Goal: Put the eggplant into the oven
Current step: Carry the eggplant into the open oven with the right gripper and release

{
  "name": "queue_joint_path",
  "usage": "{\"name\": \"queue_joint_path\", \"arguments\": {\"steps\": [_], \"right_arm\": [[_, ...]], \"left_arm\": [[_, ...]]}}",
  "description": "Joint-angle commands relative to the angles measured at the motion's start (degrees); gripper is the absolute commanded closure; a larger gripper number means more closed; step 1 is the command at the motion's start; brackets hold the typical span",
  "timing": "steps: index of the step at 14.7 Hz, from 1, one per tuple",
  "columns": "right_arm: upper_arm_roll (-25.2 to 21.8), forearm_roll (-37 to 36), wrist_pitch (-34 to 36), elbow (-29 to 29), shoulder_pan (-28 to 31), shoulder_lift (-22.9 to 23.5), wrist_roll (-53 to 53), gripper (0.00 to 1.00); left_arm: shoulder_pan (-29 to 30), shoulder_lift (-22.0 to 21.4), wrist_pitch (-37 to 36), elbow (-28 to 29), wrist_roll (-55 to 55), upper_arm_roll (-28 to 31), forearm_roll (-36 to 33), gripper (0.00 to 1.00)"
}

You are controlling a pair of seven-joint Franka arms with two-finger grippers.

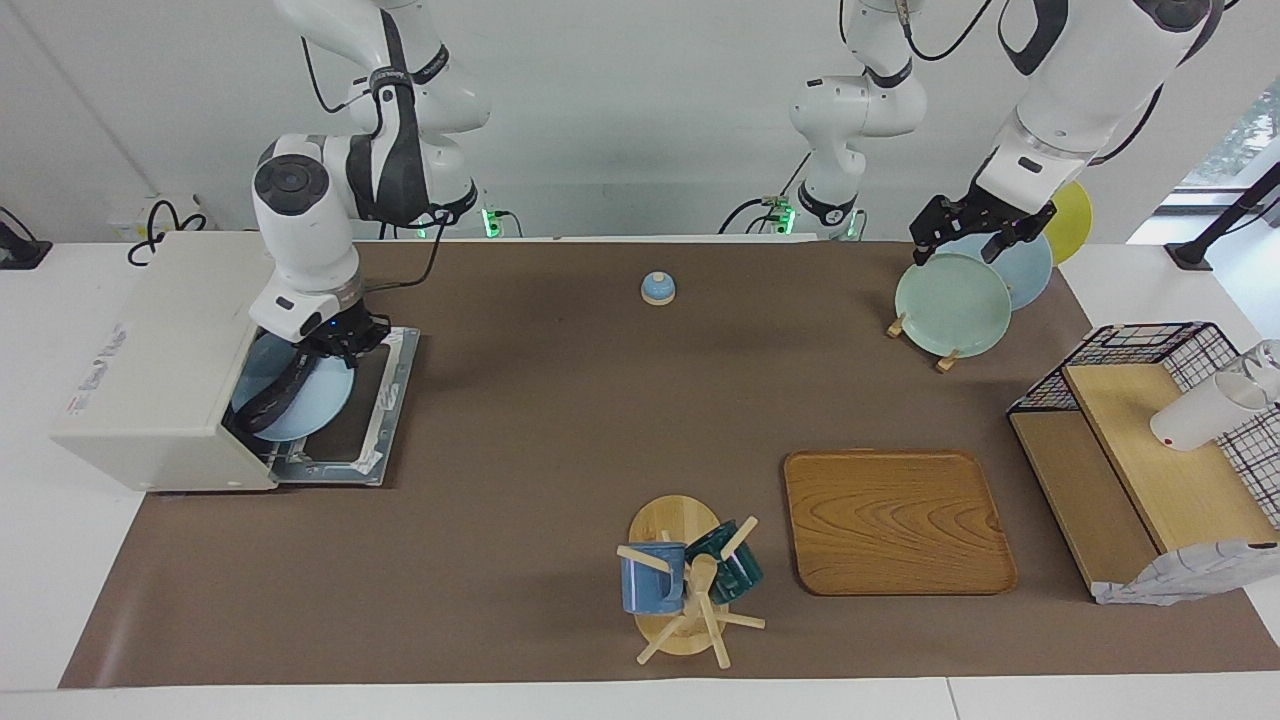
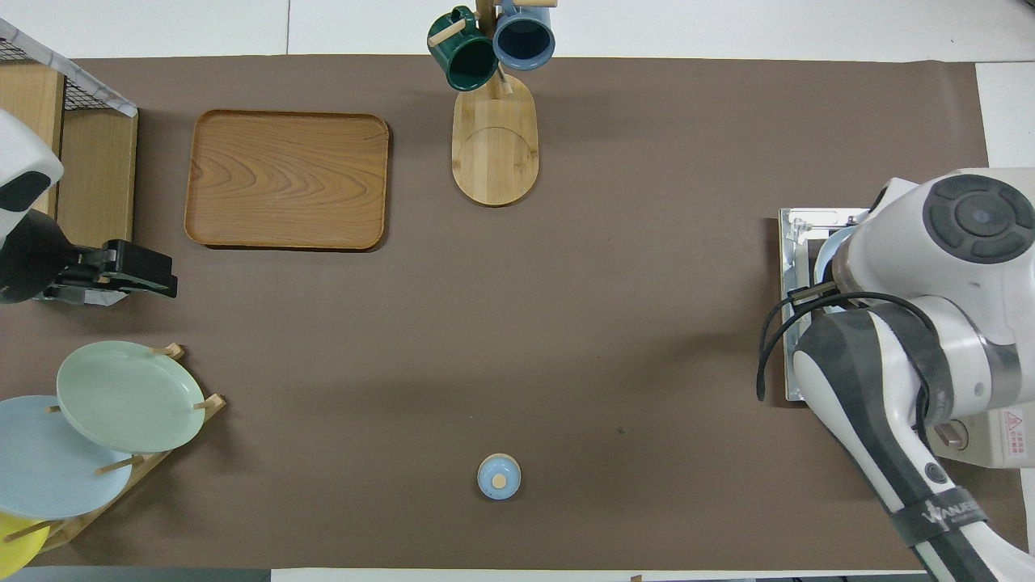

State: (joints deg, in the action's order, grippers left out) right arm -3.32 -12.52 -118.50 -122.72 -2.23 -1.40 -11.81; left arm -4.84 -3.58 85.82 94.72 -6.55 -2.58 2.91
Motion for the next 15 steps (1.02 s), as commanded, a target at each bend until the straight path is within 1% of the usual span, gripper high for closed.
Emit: {"name": "queue_joint_path", "arguments": {"steps": [1, 3, 4, 6, 8, 11, 13, 14, 15], "right_arm": [[0.95, -0.92, -2.09, -4.53, 2.4, -2.81, -1.02, 1.0], [0.95, -0.92, -6.63, -9.09, 5.64, -4.13, -1.54, 1.0], [1.04, -0.92, -7.79, -10.68, 6.44, -4.31, -1.46, 1.0], [1.04, -0.84, -7.89, -10.62, 6.36, -4.4, -1.37, 1.0], [1.04, -0.83, -6.84, -9.3, 6.18, -4.05, -1.55, 0.94], [1.21, -0.48, -3.95, -6.76, 5.66, -3.52, -1.63, 0.75], [1.39, 0.04, 0.62, -2.72, 3.3, -2.91, -1.55, 0.71], [1.39, 0.13, 0.9, -1.92, 1.8, -2.56, -1.2, 0.74], [1.48, 0.31, -0.49, -2.08, 0.31, -2.38, -0.32, 0.95]], "left_arm": [[0.53, 0.07, -0.66, -0.15, 0.67, -0.15, 0.52, 0.0], [0.45, 0.06, -0.66, -0.15, 0.67, -0.15, 0.52, 0.0], [0.53, 0.06, -0.66, -0.15, 0.67, -0.15, 0.52, 0.0], [0.53, 0.06, -0.66, -0.15, 0.67, -0.15, 0.52, 0.0], [0.45, 0.06, -0.66, -0.15, 0.67, -0.15, 0.52, 0.0], [0.53, -0.02, -0.66, -0.15, 0.67, -0.15, 0.52, 0.0], [0.53, -0.02, -0.66, -0.15, 0.67, -0.15, 0.52, 0.0], [0.53, -0.02, -0.66, -0.15, 0.67, -0.15, 0.52, 0.0], [0.53, 0.06, -0.66, -0.15, 0.67, -0.15, 0.43, 0.0]]}}
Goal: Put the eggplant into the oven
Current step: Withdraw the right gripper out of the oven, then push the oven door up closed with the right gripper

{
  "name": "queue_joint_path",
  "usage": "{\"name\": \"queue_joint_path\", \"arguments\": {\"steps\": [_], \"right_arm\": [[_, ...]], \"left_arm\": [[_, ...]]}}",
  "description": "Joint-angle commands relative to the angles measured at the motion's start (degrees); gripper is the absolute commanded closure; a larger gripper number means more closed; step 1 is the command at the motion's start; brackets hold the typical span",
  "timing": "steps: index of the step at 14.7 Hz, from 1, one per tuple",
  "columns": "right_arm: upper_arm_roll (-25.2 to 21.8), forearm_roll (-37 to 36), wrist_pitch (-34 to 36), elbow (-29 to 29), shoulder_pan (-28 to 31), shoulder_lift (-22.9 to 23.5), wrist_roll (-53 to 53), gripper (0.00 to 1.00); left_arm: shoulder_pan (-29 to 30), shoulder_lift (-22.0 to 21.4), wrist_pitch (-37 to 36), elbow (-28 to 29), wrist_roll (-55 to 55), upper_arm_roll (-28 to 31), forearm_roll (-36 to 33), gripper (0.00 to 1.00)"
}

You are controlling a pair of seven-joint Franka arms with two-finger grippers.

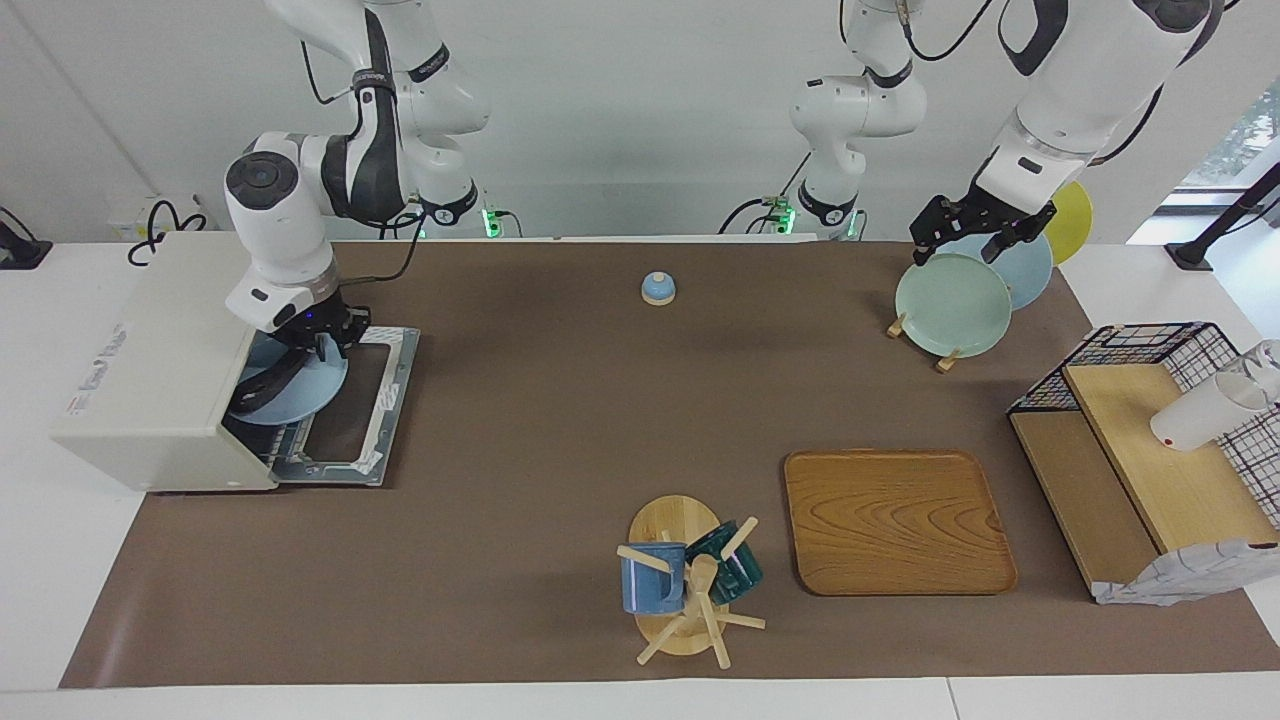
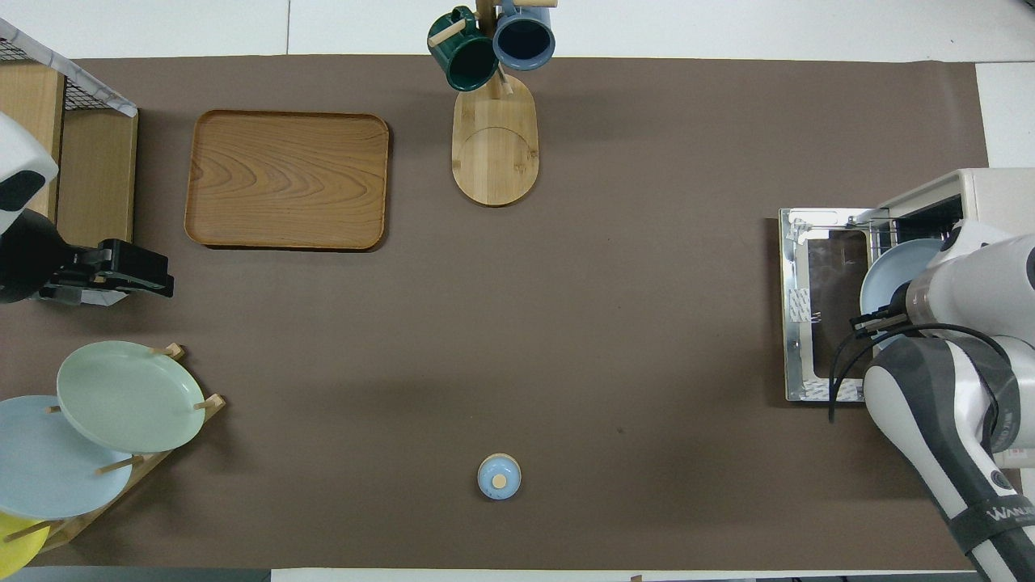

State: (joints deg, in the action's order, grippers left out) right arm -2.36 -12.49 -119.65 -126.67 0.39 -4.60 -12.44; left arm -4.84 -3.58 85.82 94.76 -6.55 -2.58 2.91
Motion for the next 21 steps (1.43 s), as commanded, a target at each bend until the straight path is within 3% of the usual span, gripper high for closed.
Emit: {"name": "queue_joint_path", "arguments": {"steps": [1, 3, 8, 15, 21], "right_arm": [[0.52, 1.84, -2.22, 1.51, -3.46, 1.16, 2.57, 1.0], [0.43, 3.97, -7.24, 0.81, -6.89, 4.84, 8.8, 1.0], [0.52, 4.23, -14.72, -1.04, -7.25, 10.91, 15.16, 1.0], [0.43, 4.67, -15.17, -1.92, -6.55, 12.24, 14.64, 1.0], [0.08, -1.11, -10.62, 1.85, -5.32, 12.86, 4.1, 1.0]], "left_arm": [[0.53, 0.06, -0.66, -0.19, 0.67, -0.15, 0.52, 0.0], [0.53, -0.02, -0.66, -0.19, 0.67, -0.15, 0.52, 0.0], [0.53, -0.02, -0.66, -0.19, 0.67, -0.15, 0.52, 0.0], [0.53, -0.02, -0.66, -0.19, 0.67, -0.15, 0.52, 0.0], [0.53, -0.02, -0.66, -0.19, 0.67, -0.15, 0.43, 0.0]]}}
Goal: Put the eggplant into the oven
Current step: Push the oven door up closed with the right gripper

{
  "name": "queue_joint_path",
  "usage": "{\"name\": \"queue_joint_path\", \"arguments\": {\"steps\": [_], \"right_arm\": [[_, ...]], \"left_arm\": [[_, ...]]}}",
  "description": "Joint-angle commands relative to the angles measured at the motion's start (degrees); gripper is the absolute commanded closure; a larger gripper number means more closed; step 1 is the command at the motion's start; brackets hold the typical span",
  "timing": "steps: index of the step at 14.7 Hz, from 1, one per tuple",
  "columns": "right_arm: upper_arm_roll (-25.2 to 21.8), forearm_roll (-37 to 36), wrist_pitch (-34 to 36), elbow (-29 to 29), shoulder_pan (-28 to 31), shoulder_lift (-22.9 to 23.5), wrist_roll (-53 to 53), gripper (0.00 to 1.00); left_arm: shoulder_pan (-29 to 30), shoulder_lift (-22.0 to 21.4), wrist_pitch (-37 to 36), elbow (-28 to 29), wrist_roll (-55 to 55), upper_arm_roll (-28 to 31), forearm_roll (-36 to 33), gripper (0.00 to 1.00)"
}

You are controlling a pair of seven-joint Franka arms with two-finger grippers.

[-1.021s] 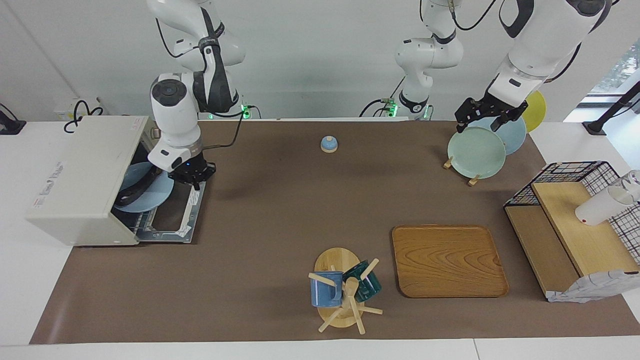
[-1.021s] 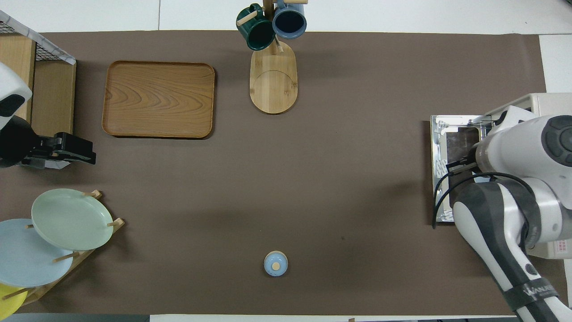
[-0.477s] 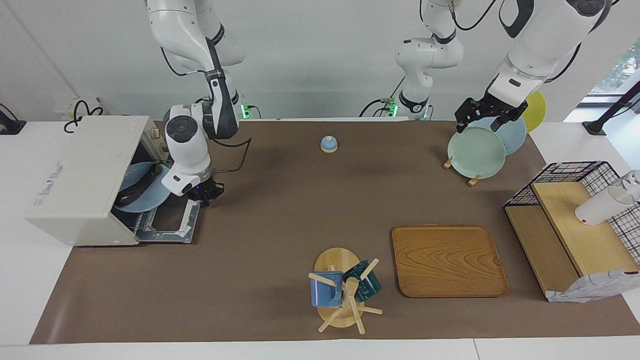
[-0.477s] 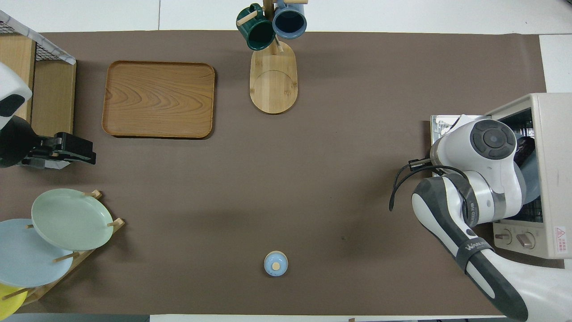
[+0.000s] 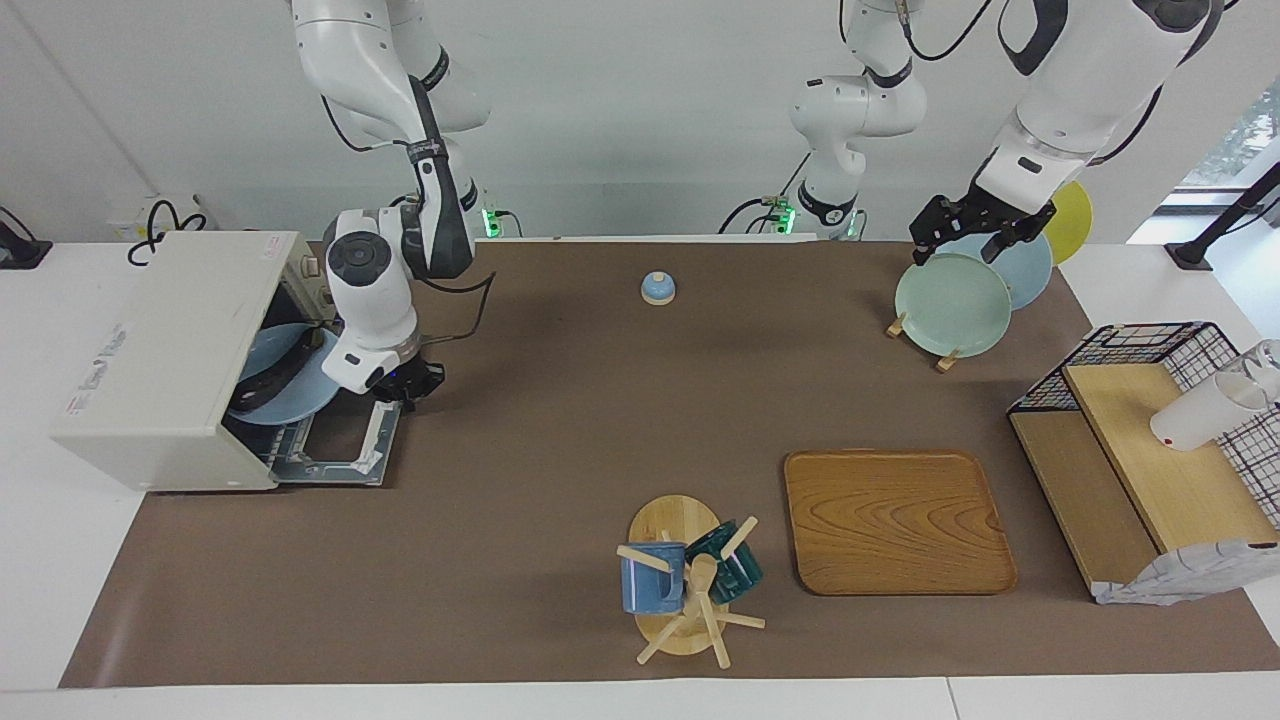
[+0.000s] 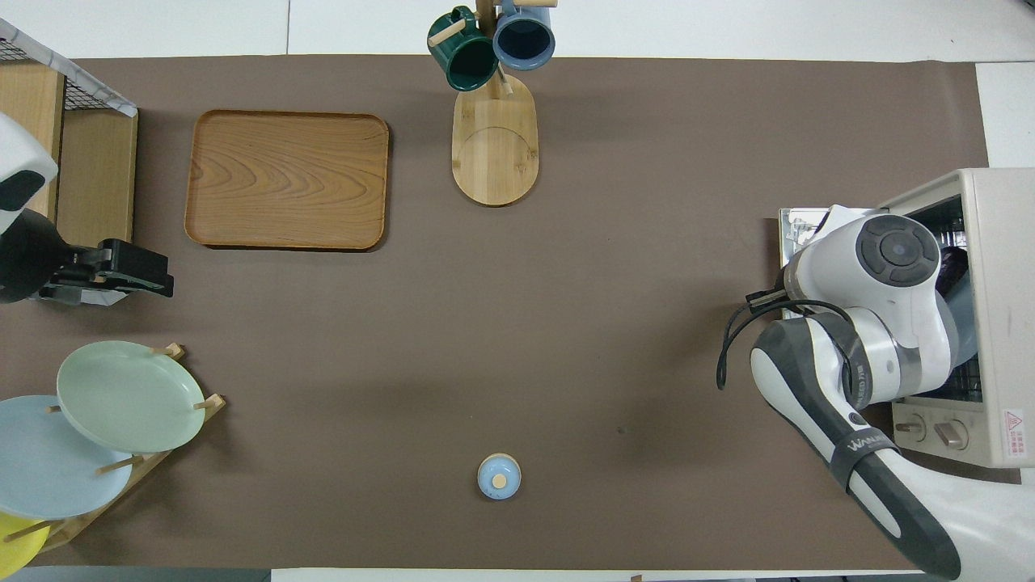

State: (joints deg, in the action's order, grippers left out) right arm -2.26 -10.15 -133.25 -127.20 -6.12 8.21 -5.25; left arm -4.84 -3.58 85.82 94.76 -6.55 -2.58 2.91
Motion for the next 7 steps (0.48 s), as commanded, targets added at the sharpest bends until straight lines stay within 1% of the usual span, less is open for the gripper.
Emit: {"name": "queue_joint_path", "arguments": {"steps": [1, 3, 5, 7], "right_arm": [[0.06, -4.26, 4.56, 3.44, 1.2, 0.05, -3.54, 1.0], [-0.02, -4.7, 6.33, 4.5, 1.2, -0.21, -4.85, 1.0], [-0.11, -5.23, 7.82, 5.29, 1.55, -1.09, -8.62, 1.0], [-0.11, -5.23, 14.56, 9.31, 1.73, -1.71, -10.91, 1.0]], "left_arm": [[0.53, -0.02, -0.66, -0.19, 0.67, -0.15, 0.43, 0.0], [0.53, -0.02, -0.66, -0.19, 0.67, -0.15, 0.52, 0.0], [0.53, -0.02, -0.66, -0.19, 0.67, -0.15, 0.52, 0.0], [0.53, -0.02, -0.66, -0.19, 0.67, -0.15, 0.43, 0.0]]}}
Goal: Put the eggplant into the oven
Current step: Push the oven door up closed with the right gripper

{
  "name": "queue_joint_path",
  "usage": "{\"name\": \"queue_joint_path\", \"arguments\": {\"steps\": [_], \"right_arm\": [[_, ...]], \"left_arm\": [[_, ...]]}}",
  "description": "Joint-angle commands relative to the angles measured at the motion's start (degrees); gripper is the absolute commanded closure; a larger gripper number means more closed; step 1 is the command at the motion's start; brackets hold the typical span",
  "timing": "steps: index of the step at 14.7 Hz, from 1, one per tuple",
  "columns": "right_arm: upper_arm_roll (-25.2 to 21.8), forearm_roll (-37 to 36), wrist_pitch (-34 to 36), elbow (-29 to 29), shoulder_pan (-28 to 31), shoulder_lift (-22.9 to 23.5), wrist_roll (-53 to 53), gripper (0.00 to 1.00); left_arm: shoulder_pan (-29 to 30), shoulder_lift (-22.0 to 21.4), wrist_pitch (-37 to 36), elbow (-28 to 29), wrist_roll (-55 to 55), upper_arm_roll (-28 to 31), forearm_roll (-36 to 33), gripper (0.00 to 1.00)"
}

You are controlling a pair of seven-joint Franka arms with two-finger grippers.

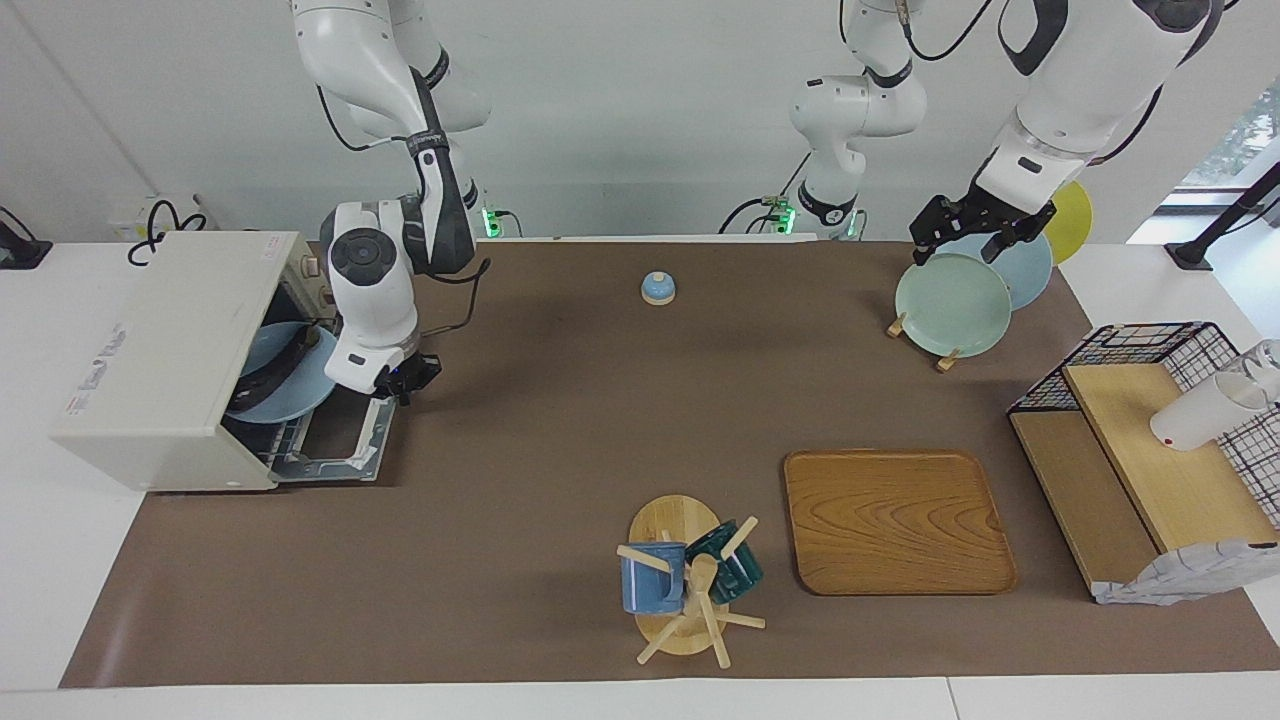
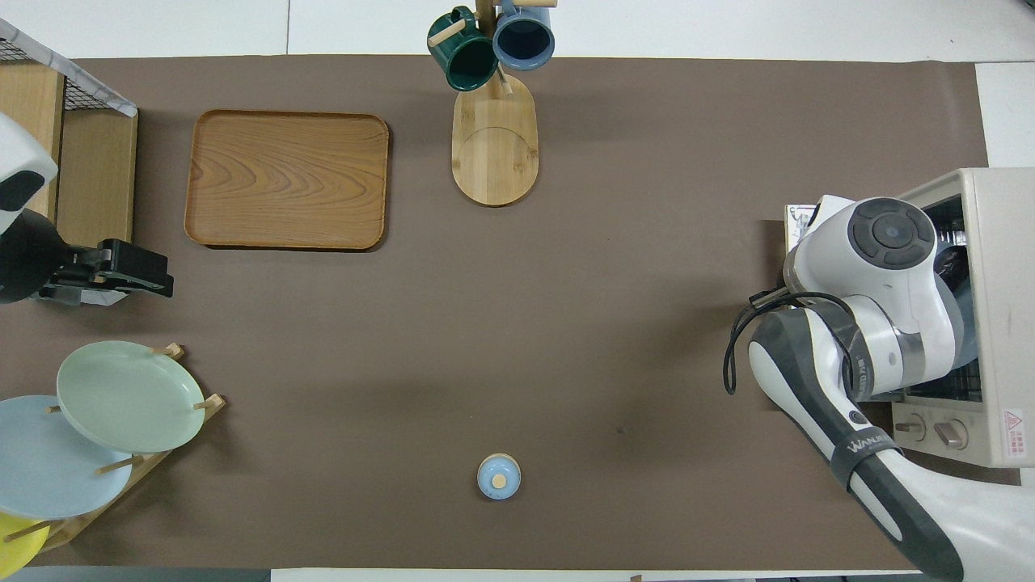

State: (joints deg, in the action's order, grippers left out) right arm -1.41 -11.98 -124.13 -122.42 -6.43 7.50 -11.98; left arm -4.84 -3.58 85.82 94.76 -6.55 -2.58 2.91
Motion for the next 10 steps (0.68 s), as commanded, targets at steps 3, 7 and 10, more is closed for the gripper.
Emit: {"name": "queue_joint_path", "arguments": {"steps": [3, 7, 10], "right_arm": [[-0.97, -3.31, 10.84, 7.81, 4.57, -2.04, -8.57, 1.0], [-0.97, -3.05, 11.72, 8.94, 9.49, -2.57, -15.25, 1.0], [-0.97, -2.52, 14.79, 12.19, 11.17, -2.93, -16.05, 1.0]], "left_arm": [[0.53, -0.02, -0.66, -0.19, 0.67, -0.15, 0.52, 0.0], [0.53, -0.02, -0.66, -0.19, 0.67, -0.15, 0.52, 0.0], [0.44, -0.02, -0.66, -0.19, 0.67, -0.15, 0.52, 0.0]]}}
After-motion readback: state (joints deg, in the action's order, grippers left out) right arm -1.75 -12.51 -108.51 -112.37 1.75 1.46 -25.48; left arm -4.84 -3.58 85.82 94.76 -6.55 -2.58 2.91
